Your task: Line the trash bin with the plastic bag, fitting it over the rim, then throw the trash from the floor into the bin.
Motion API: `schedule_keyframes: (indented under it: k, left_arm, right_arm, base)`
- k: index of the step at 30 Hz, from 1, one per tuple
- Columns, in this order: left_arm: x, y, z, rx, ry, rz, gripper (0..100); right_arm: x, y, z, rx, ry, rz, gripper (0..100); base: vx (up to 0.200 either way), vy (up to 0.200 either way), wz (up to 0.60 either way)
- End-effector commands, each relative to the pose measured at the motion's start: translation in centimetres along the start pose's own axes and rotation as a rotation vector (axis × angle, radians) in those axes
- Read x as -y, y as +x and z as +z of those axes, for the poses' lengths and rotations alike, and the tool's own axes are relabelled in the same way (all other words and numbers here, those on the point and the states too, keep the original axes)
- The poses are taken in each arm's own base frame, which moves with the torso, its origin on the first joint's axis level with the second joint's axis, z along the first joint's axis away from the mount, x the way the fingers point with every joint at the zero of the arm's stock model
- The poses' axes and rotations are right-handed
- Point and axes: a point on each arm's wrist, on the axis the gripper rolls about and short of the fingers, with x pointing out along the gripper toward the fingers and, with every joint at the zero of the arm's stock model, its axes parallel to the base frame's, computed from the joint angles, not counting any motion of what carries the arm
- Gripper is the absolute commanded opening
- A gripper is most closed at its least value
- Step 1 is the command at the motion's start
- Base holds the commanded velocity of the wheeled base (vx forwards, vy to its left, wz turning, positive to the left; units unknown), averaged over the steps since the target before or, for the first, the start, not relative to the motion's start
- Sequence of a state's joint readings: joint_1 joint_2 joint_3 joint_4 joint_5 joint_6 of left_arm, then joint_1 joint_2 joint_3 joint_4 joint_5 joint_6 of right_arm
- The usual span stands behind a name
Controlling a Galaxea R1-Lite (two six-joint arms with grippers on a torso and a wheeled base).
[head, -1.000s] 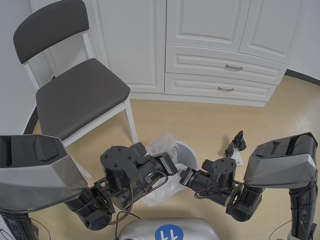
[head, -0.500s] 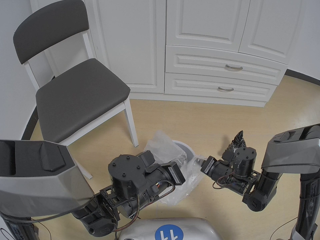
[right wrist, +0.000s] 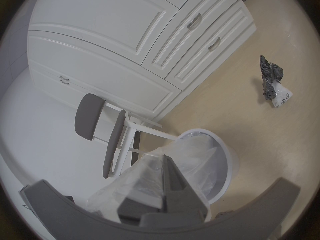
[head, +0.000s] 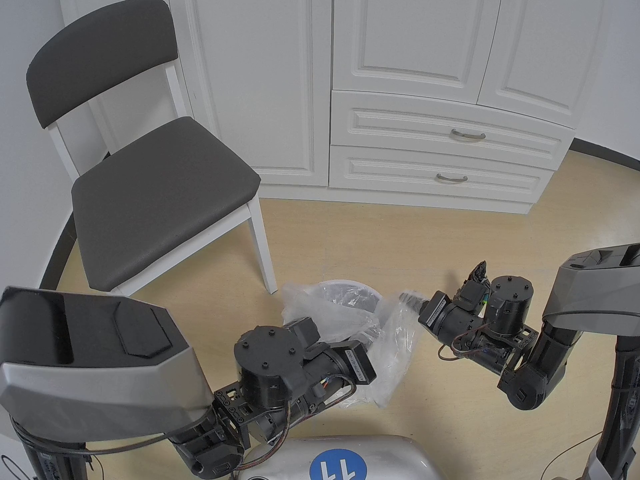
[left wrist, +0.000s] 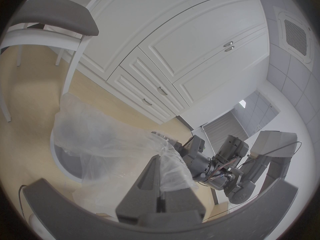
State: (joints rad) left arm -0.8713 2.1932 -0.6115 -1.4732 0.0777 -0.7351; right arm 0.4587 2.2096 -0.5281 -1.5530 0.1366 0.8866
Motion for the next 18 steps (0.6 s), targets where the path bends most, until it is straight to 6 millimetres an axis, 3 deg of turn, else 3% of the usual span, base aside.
schedule_keyframes:
  k: [1, 6, 12, 18]
  left_arm:
    - [-1.1, 0.4, -1.4, -0.038, 0.006, 0.029, 0]
    - [-2.3, 1.1, -1.4, -0.036, 0.019, 0.059, 0]
    - [-3.9, 2.9, 1.5, 0.004, 0.0, 0.008, 0]
    - [-3.5, 5.5, 1.2, -0.068, 0.002, -0.026, 0]
  right_arm:
    - [-0.3, -0.1, 0.2, 0.012, -0.003, 0.017, 0]
    - [-1.3, -0.7, -1.0, -0.033, -0.007, 0.039, 0]
    - [-3.4, -1.3, -4.3, -0.136, -0.024, 0.08, 0]
    - [-2.1, -0.7, -5.4, -0.141, -0.021, 0.018, 0]
  base:
    - [0.0, 0.0, 0.0]
    - [0.0, 0.0, 0.0]
    - [0.0, 0.0, 0.0]
    - [0.0, 0.0, 0.0]
